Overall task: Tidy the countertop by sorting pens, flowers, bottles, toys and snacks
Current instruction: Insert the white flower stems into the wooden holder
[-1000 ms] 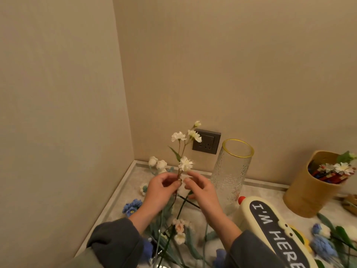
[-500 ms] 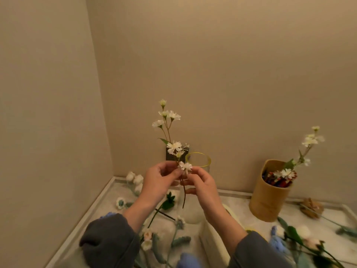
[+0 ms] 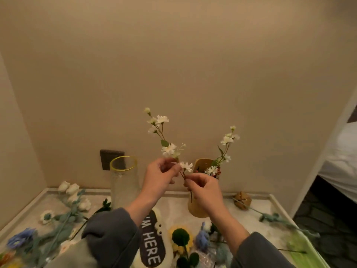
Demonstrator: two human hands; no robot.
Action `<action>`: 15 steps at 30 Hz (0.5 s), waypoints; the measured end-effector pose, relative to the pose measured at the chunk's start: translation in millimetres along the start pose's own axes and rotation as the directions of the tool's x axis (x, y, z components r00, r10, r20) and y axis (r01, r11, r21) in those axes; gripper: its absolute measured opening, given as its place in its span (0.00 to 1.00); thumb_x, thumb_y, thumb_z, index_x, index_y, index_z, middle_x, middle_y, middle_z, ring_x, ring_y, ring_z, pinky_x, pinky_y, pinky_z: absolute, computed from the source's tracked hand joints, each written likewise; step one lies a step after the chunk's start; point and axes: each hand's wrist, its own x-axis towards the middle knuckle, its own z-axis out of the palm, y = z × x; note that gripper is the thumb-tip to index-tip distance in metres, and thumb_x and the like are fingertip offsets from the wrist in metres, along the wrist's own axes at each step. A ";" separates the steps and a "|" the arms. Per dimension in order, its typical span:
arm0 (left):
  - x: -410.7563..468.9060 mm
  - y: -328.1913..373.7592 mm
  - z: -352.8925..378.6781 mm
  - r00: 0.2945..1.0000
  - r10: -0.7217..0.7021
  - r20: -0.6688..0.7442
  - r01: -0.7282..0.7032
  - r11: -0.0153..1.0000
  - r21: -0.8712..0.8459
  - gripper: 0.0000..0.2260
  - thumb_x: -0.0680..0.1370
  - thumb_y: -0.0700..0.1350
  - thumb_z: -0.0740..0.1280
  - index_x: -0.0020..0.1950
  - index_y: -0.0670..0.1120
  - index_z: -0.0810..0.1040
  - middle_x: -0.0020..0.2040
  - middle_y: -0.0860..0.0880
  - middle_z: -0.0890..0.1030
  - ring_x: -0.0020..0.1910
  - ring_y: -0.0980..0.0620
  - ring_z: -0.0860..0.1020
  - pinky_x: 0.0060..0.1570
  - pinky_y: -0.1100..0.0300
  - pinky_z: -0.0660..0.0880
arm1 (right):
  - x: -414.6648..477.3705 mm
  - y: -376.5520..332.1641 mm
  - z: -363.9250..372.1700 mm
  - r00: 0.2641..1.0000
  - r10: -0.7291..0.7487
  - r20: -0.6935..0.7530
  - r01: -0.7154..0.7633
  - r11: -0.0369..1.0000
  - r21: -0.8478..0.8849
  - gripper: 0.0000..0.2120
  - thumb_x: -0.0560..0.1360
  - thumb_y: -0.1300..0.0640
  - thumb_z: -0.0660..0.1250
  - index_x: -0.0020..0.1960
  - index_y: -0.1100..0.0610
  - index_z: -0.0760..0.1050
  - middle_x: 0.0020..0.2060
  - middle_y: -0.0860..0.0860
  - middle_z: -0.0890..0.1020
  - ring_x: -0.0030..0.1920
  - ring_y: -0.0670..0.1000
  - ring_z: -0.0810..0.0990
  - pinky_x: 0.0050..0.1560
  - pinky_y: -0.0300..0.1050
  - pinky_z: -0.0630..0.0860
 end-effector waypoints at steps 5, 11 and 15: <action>15.4 17.4 49.7 0.998 0.053 -0.046 -0.056 0.996 -0.067 0.03 0.76 0.44 0.69 0.49 0.48 0.81 0.42 0.50 0.85 0.39 0.54 0.81 0.37 0.59 0.78 | 23.6 12.8 -49.0 1.000 0.014 -0.021 -0.015 0.999 -0.050 0.06 0.75 0.57 0.70 0.50 0.49 0.83 0.45 0.43 0.84 0.49 0.41 0.80 0.51 0.38 0.78; 44.2 29.5 81.8 0.986 0.069 -0.152 -0.095 0.981 -0.169 0.08 0.78 0.50 0.67 0.47 0.47 0.81 0.43 0.45 0.84 0.40 0.51 0.82 0.41 0.57 0.81 | 63.5 8.5 -74.5 0.996 -0.058 -0.062 0.057 0.998 -0.027 0.08 0.74 0.58 0.71 0.46 0.44 0.82 0.45 0.44 0.85 0.49 0.44 0.82 0.51 0.42 0.80; 63.2 25.3 93.7 0.977 0.096 -0.193 -0.119 0.987 -0.112 0.04 0.77 0.46 0.69 0.50 0.48 0.80 0.43 0.47 0.84 0.42 0.50 0.83 0.42 0.58 0.81 | 85.0 15.1 -80.1 0.998 -0.062 -0.023 0.061 0.996 -0.069 0.10 0.76 0.59 0.69 0.52 0.47 0.83 0.49 0.44 0.84 0.53 0.44 0.81 0.55 0.40 0.78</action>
